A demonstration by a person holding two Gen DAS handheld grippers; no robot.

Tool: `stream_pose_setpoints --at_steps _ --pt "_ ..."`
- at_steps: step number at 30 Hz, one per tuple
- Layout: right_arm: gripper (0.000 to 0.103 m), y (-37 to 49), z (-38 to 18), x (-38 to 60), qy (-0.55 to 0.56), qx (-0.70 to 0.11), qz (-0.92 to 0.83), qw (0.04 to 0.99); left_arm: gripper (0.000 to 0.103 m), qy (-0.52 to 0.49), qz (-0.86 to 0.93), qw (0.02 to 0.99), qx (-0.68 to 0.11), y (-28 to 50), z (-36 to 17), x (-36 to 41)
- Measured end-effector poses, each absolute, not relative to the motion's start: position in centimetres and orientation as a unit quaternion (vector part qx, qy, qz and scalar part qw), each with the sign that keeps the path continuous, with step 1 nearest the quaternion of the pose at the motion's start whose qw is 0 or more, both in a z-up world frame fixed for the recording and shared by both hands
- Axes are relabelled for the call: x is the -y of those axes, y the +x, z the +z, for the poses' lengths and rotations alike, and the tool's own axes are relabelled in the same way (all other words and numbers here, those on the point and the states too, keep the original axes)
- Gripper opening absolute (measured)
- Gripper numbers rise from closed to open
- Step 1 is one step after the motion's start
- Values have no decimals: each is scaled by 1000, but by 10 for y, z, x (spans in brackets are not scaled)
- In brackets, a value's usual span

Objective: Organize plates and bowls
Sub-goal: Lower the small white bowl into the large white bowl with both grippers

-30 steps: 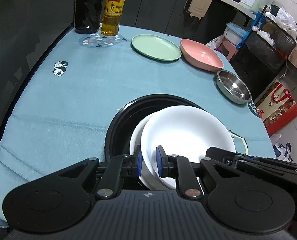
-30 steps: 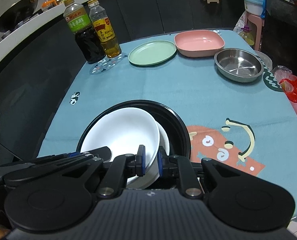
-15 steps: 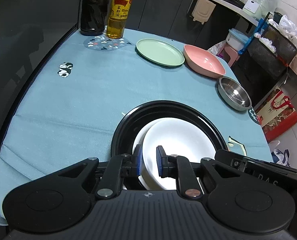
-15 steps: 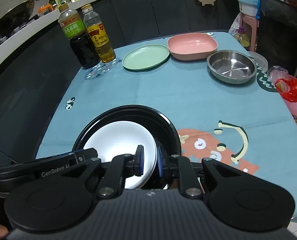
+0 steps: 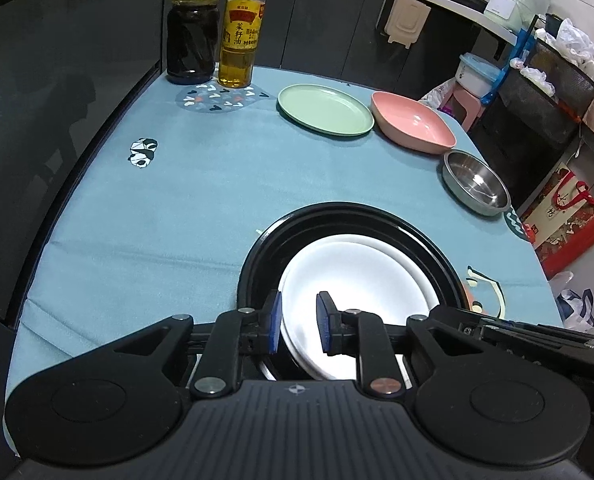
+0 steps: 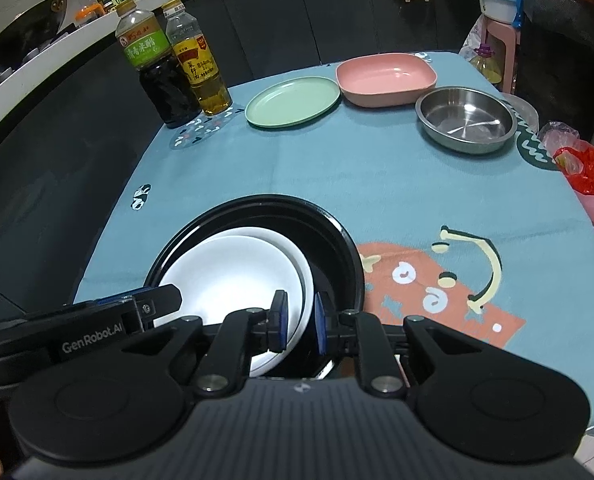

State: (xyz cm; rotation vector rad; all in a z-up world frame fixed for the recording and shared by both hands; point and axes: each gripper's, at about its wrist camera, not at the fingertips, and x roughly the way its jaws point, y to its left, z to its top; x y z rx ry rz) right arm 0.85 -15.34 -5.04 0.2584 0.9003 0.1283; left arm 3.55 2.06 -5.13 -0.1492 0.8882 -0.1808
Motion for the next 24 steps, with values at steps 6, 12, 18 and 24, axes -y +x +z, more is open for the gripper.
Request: stream_pose_setpoints --at_steps 6,12,18,24 --pt "16 6 -49 153 126 -430 61 892 17 -69 -90 898 -425 32 -49 -20" --pt "17 3 -48 154 128 -429 62 892 18 -69 -90 898 -425 30 -50 -22" --pt "18 1 -44 155 131 -424 62 894 18 -72 -88 901 -419 27 -46 -25" --pt "26 -3 -36 154 128 -412 62 900 18 -70 -90 903 -414 26 -44 -25"
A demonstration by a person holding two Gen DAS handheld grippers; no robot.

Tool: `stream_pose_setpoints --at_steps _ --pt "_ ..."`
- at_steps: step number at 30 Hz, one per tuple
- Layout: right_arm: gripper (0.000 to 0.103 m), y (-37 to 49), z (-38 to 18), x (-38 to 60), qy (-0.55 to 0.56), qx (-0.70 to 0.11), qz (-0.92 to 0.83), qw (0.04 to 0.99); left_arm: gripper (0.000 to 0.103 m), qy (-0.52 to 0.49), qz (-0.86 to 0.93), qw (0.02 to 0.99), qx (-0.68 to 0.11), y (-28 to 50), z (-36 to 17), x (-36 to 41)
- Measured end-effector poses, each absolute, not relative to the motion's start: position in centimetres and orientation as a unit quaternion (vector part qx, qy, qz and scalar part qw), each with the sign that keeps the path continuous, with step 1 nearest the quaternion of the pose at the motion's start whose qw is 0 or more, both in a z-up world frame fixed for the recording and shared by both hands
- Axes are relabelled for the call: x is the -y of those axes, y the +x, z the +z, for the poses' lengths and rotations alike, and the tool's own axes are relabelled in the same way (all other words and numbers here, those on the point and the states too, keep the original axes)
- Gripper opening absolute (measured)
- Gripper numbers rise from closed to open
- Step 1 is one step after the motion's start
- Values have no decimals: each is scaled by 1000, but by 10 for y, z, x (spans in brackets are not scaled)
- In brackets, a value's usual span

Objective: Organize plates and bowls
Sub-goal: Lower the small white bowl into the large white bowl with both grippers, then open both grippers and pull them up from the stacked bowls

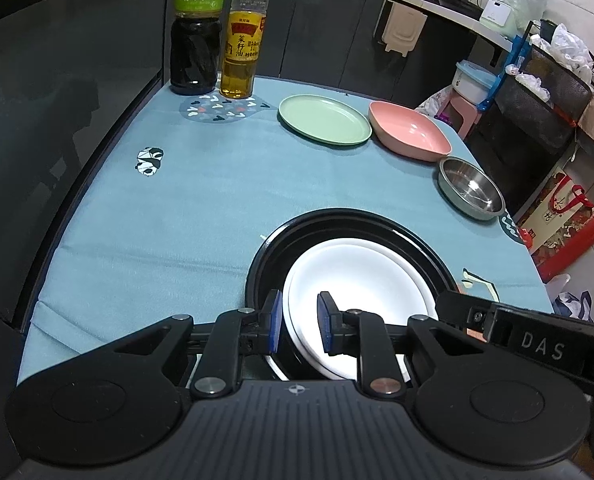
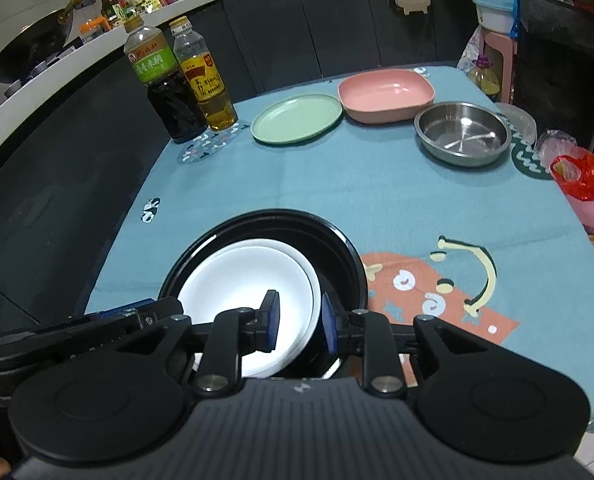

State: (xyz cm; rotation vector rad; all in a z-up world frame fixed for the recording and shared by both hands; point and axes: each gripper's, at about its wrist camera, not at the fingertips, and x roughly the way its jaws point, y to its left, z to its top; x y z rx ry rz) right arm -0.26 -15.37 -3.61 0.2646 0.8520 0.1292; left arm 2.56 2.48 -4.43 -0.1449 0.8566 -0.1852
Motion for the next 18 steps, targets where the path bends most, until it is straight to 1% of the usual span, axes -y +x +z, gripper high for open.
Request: stream_pose_setpoints --at_steps 18 --pt "26 24 -31 154 135 -406 65 901 19 -71 -78 906 -410 54 -44 -30"
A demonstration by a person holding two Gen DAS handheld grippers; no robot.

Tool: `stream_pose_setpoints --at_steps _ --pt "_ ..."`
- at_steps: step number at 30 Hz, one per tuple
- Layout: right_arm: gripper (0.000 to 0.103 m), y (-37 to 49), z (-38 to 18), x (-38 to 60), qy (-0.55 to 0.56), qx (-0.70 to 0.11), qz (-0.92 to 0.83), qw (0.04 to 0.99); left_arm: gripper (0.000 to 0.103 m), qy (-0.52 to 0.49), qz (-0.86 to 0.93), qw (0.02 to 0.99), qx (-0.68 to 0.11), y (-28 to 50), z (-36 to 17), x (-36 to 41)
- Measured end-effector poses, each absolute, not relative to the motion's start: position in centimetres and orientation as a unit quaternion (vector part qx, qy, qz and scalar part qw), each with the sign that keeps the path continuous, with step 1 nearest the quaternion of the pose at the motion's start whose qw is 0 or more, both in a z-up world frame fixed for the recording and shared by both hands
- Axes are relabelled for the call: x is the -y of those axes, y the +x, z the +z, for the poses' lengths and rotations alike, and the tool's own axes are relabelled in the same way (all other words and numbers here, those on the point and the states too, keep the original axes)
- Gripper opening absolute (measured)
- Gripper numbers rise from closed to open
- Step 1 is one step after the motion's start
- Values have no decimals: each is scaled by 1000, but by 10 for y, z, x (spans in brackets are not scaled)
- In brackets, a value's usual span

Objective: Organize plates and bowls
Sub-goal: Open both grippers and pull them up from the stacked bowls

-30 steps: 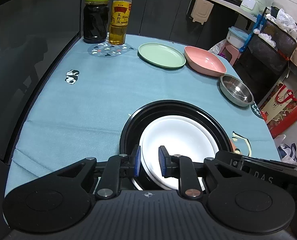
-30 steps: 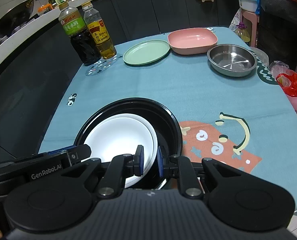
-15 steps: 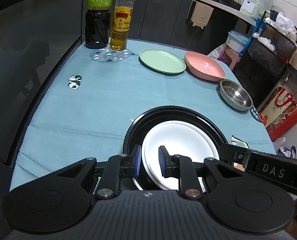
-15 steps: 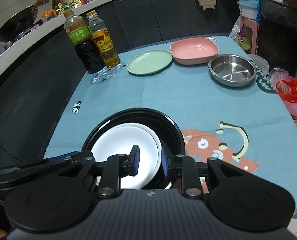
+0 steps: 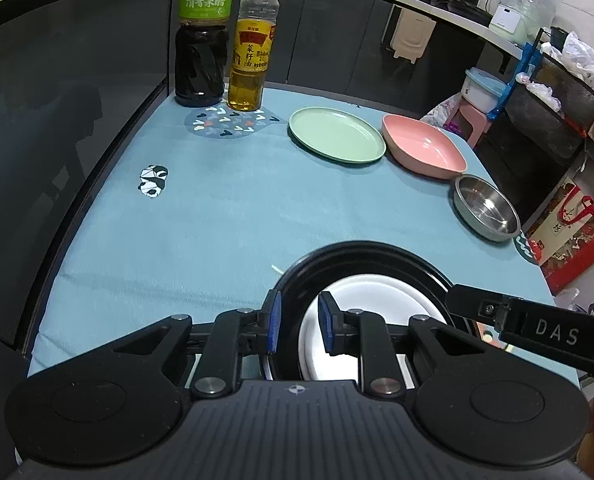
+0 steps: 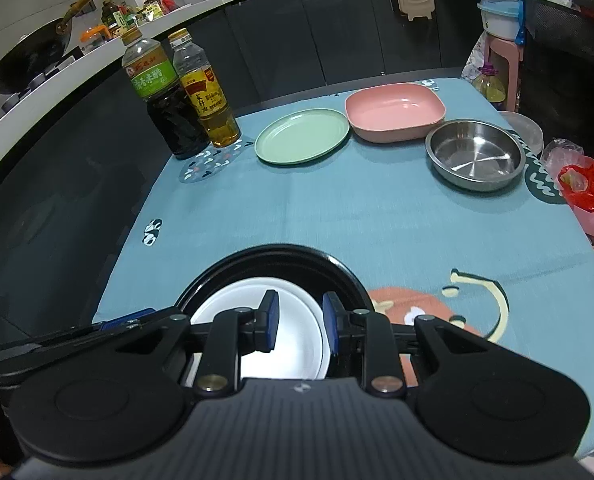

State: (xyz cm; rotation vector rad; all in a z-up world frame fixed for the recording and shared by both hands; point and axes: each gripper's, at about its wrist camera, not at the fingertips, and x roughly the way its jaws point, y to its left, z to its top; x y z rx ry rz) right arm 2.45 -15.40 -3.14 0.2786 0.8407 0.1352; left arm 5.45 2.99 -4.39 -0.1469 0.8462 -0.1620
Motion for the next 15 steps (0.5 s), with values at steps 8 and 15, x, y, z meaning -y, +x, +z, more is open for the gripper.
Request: stream_pose_setpoints --at_steps 8,15 --pt "26 49 -34 157 139 -413 63 898 19 -66 -78 905 -413 81 -46 -28" --pt "26 77 -40 158 137 -420 53 896 20 -69 -71 904 -417 118 -50 -31"
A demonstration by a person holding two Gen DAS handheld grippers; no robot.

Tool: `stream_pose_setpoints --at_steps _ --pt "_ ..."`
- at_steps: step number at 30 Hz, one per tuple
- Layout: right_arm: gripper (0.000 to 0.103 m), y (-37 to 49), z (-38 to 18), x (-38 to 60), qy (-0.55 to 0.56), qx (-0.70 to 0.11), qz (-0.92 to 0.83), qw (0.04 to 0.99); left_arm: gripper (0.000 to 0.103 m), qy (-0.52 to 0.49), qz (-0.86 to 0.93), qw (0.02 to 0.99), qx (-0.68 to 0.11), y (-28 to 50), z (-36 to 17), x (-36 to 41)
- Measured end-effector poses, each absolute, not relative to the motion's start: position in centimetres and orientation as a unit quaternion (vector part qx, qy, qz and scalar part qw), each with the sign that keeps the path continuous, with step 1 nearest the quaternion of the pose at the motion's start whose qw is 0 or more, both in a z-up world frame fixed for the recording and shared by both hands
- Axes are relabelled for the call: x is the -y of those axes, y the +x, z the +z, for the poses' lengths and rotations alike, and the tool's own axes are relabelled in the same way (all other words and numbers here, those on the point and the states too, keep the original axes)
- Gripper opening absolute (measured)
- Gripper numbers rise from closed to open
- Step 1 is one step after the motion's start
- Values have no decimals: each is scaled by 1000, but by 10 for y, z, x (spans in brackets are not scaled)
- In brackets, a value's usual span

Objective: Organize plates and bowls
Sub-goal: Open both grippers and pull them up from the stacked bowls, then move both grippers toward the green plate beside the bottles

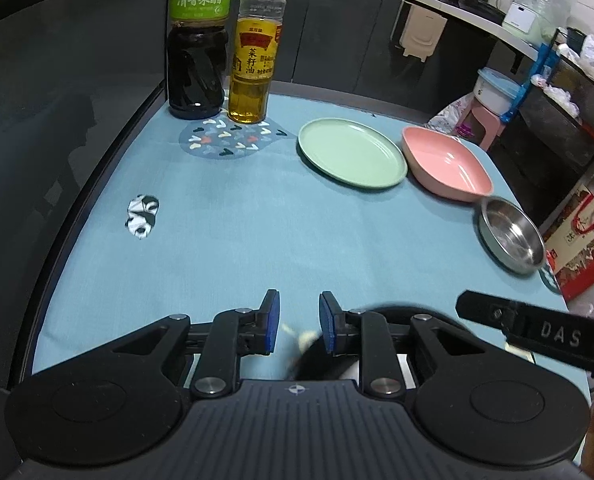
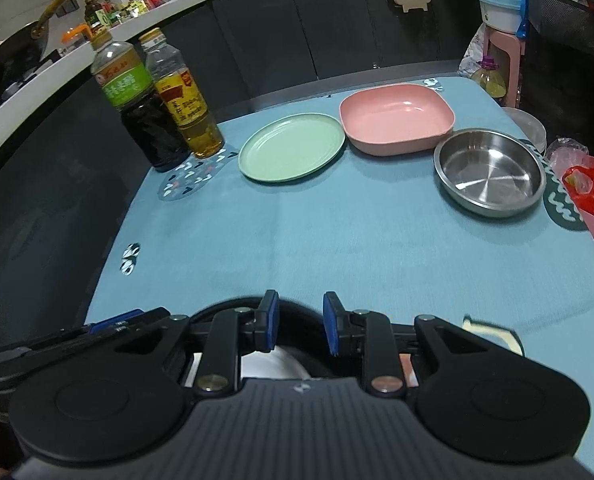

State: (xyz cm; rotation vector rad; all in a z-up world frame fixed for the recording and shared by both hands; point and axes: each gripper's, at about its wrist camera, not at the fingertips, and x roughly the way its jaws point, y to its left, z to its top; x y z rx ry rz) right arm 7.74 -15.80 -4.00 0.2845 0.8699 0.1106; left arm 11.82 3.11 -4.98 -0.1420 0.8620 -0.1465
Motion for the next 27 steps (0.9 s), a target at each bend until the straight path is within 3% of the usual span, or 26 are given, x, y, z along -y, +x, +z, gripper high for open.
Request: stream_pose_setpoints --at_steps 27 --pt "27 188 -68 156 68 -427 36 901 23 -87 -65 905 -411 256 -78 -22"
